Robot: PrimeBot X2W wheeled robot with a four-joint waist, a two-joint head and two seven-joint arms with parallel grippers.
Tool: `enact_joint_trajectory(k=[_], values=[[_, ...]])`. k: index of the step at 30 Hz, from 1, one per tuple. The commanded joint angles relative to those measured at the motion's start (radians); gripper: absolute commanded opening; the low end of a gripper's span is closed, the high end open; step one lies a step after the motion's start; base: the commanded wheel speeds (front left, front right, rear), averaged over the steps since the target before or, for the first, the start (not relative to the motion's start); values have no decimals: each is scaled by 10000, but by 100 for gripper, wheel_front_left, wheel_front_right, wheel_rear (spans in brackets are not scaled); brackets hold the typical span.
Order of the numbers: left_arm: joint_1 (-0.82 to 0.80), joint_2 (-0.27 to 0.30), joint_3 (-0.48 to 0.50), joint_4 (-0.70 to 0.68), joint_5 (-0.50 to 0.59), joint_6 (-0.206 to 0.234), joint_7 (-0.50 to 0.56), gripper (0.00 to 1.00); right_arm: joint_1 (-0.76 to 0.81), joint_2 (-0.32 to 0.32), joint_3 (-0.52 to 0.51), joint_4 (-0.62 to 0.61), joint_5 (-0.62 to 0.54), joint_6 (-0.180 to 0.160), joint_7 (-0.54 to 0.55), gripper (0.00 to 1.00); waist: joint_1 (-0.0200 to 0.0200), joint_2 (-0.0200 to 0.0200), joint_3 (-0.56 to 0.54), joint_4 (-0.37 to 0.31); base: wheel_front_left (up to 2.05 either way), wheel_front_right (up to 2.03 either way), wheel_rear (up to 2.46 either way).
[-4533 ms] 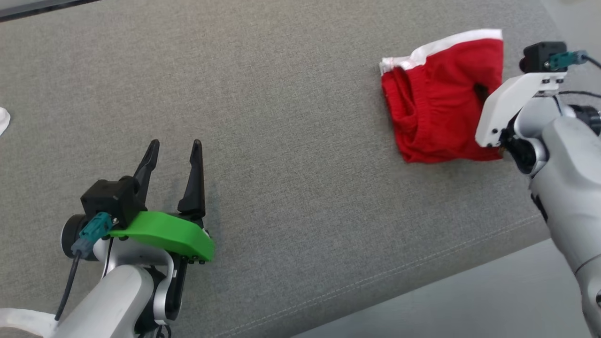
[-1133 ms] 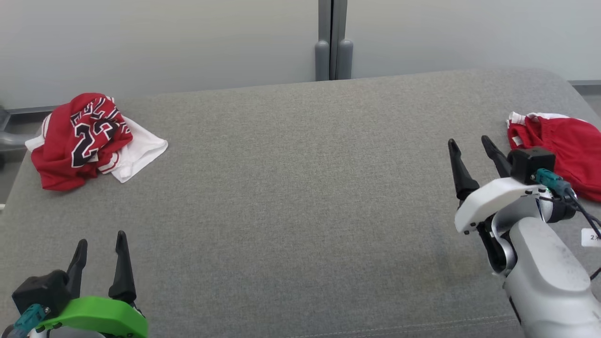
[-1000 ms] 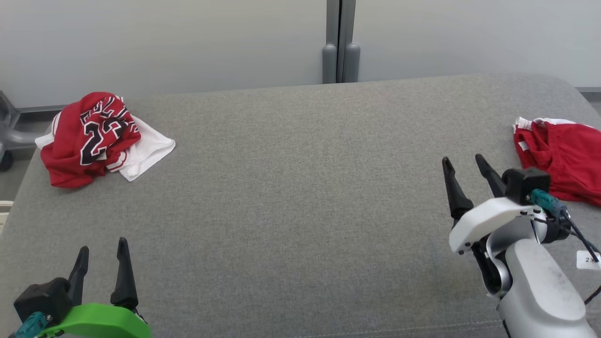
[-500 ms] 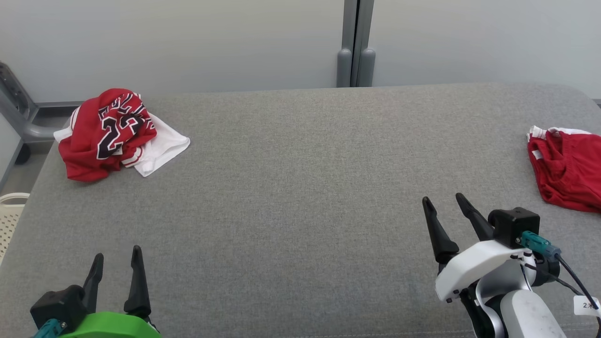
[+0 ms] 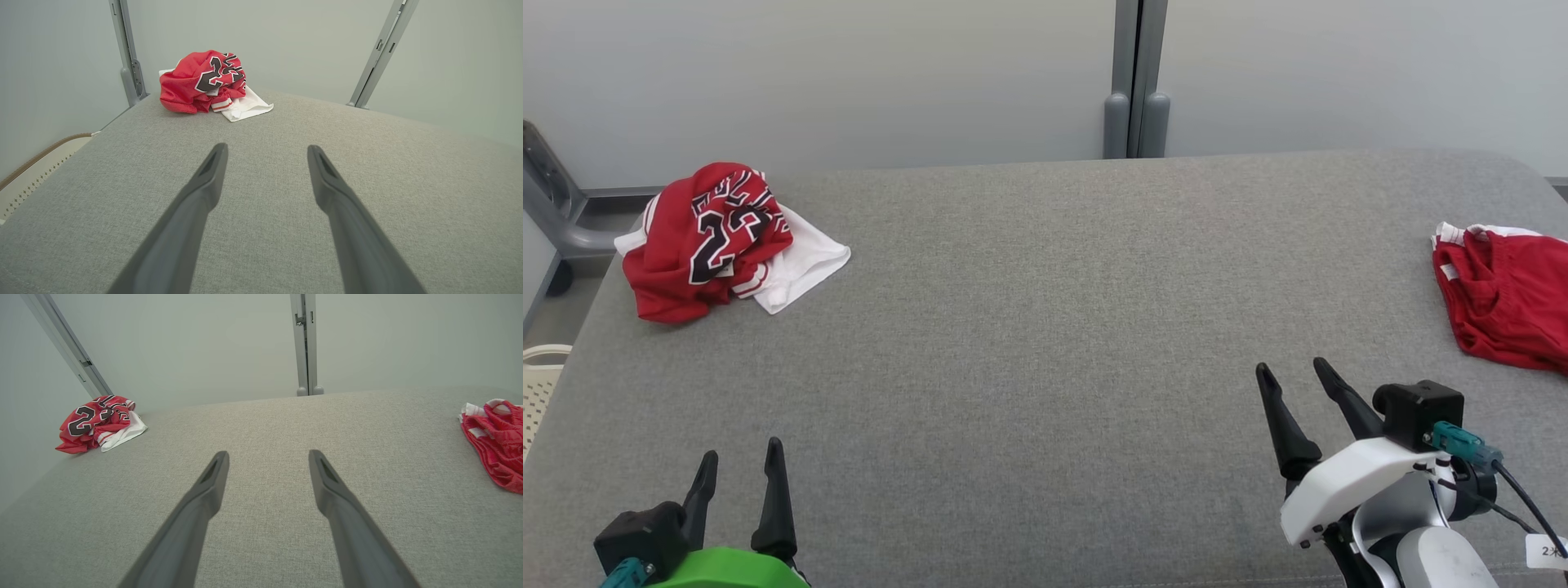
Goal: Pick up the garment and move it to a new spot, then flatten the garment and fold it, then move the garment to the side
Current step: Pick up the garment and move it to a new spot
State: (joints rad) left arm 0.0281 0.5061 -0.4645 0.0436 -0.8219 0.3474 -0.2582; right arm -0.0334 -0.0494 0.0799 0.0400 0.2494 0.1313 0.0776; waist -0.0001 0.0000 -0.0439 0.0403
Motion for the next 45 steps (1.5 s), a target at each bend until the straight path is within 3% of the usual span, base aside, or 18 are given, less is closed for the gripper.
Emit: enact_joint_trajectory(k=[1,10,31,35,45], values=[[-156,11,-11,45,45,-44,-71,100,99,-25,3,-62,-17,-11,-12,100,1,0,-4,3,0,0,0],[-250,26,-92,104,70,-99,11,100,136,-24,-115,-124,-52,-11,-79,100,1,0,-32,210,0,0,0],[-676,59,-143,-36,227,-129,74,100,53,-20,-685,56,-400,-10,-923,100,1,0,13,1683,0,0,0],[-700,202,-87,-289,304,-6,138,100,15,-23,-904,55,-457,-10,-1091,100,1,0,42,2746,0,0,0],[-592,298,7,-555,333,157,162,100,-137,-24,-1113,188,-413,-10,-1339,100,1,0,81,4470,0,0,0]])
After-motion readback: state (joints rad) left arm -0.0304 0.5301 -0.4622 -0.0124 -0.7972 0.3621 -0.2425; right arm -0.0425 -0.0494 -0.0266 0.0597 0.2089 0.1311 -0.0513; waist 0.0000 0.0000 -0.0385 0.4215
